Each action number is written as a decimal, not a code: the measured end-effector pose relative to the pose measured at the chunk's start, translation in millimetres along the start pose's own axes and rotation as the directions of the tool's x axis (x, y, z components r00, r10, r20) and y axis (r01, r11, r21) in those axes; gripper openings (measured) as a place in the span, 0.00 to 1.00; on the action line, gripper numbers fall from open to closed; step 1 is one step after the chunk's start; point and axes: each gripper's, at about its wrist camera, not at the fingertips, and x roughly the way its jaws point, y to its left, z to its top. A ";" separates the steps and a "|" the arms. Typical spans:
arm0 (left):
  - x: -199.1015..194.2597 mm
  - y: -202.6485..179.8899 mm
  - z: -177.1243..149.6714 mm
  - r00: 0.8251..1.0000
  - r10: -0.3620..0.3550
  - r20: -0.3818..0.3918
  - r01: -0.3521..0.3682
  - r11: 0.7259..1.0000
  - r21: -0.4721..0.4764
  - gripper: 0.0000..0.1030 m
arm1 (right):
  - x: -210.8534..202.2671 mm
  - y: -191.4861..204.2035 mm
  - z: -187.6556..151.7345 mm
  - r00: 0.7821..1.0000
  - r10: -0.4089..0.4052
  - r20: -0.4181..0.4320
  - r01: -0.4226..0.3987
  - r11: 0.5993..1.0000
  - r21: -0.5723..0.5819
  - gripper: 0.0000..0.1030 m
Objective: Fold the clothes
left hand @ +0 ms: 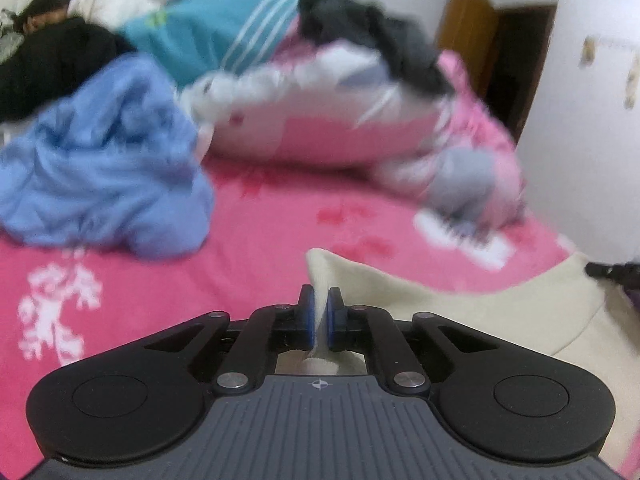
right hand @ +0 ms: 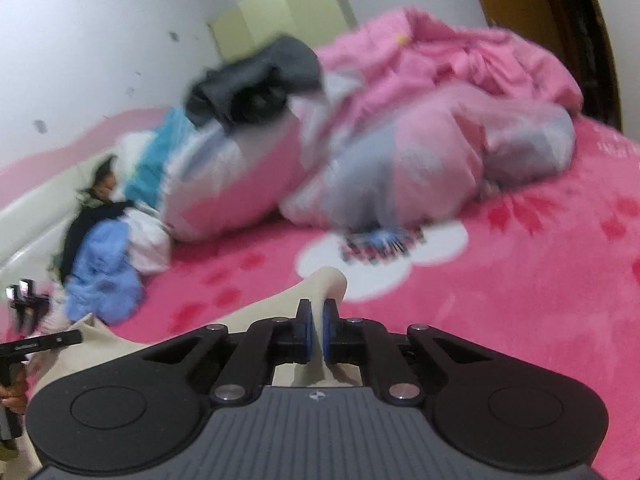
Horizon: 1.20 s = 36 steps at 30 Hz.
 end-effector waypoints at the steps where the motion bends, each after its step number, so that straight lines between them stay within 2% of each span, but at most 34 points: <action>1: 7.1 0.9 -6.6 1.000 0.013 -0.021 -0.013 1.000 0.011 0.06 | 10.8 -7.1 -8.1 0.999 -0.017 -0.035 0.017 1.000 0.018 0.05; 3: 12.7 0.1 -14.4 0.999 0.024 -0.028 -0.023 0.999 0.029 0.07 | 26.3 -17.7 -21.7 0.995 -0.040 -0.086 0.044 0.998 0.044 0.06; 5: 10.8 -0.7 -12.3 0.999 0.039 -0.030 -0.038 0.999 0.033 0.13 | 28.1 -21.5 -25.6 0.993 -0.063 -0.095 0.069 0.996 0.061 0.08; 7: 7.4 0.7 -8.8 0.998 0.058 -0.031 -0.057 0.998 0.026 0.27 | 23.7 -22.7 -24.3 0.992 -0.090 -0.086 0.096 0.993 0.075 0.20; 8: 2.9 4.3 -6.6 0.997 0.068 -0.024 -0.068 0.998 0.006 0.31 | 21.5 -23.3 -23.6 0.991 -0.103 -0.081 0.110 0.991 0.082 0.23; 9: -2.4 8.5 -4.2 0.997 0.077 -0.013 -0.077 0.997 -0.019 0.33 | 18.2 -23.7 -22.8 0.990 -0.118 -0.074 0.124 0.988 0.090 0.30; 12: -31.6 17.6 3.0 0.991 0.117 0.061 -0.111 0.989 -0.098 0.33 | -5.0 -21.9 -19.1 0.987 -0.162 -0.019 0.163 0.980 0.117 0.33; 15: -67.3 18.2 9.2 0.973 0.173 0.155 -0.154 0.980 -0.126 0.33 | -38.4 -12.5 -18.8 0.981 -0.187 0.053 0.181 0.979 0.099 0.33; 16: -78.3 16.1 10.3 0.969 0.172 0.179 -0.150 0.980 -0.127 0.33 | -46.0 -5.3 -19.2 0.980 -0.185 0.066 0.180 0.980 0.079 0.33; 18: -93.0 5.5 10.6 0.974 0.115 0.195 -0.096 0.990 -0.102 0.33 | -61.2 9.2 -20.0 0.979 -0.182 0.093 0.180 0.983 0.039 0.33; 23: -87.8 -33.9 -9.7 0.993 -0.044 0.105 0.042 0.999 0.020 0.33 | -73.0 66.7 -32.5 0.986 -0.133 0.103 0.148 0.978 -0.149 0.32; 26: -61.6 -39.7 -33.0 0.999 0.034 -0.005 -0.034 0.999 0.039 0.33 | -59.8 91.1 -50.1 0.983 -0.162 0.087 0.180 0.945 -0.272 0.31; 28: -47.1 -36.6 -47.6 0.995 0.080 -0.066 -0.079 0.997 0.023 0.32 | -39.8 91.2 -64.2 0.978 -0.208 0.022 0.205 0.929 -0.309 0.31; 30: -56.9 -24.3 -51.4 0.998 0.052 -0.036 -0.054 0.997 -0.060 0.32 | -19.8 80.1 -77.8 0.965 -0.258 -0.051 0.232 0.924 -0.304 0.31; 33: -84.4 -9.5 -51.1 0.998 0.042 0.041 -0.036 0.989 -0.143 0.34 | -19.6 72.6 -83.8 0.971 -0.236 -0.030 0.220 0.940 -0.261 0.31; 34: -92.6 -4.1 -52.4 0.997 0.042 0.063 -0.032 0.986 -0.164 0.39 | -20.7 73.3 -83.7 0.972 -0.235 -0.026 0.220 0.939 -0.263 0.32; 36: -95.0 6.4 -57.7 0.999 0.028 0.034 -0.020 0.979 -0.205 0.41 | -20.2 72.4 -85.3 0.973 -0.231 -0.022 0.218 0.940 -0.263 0.32</action>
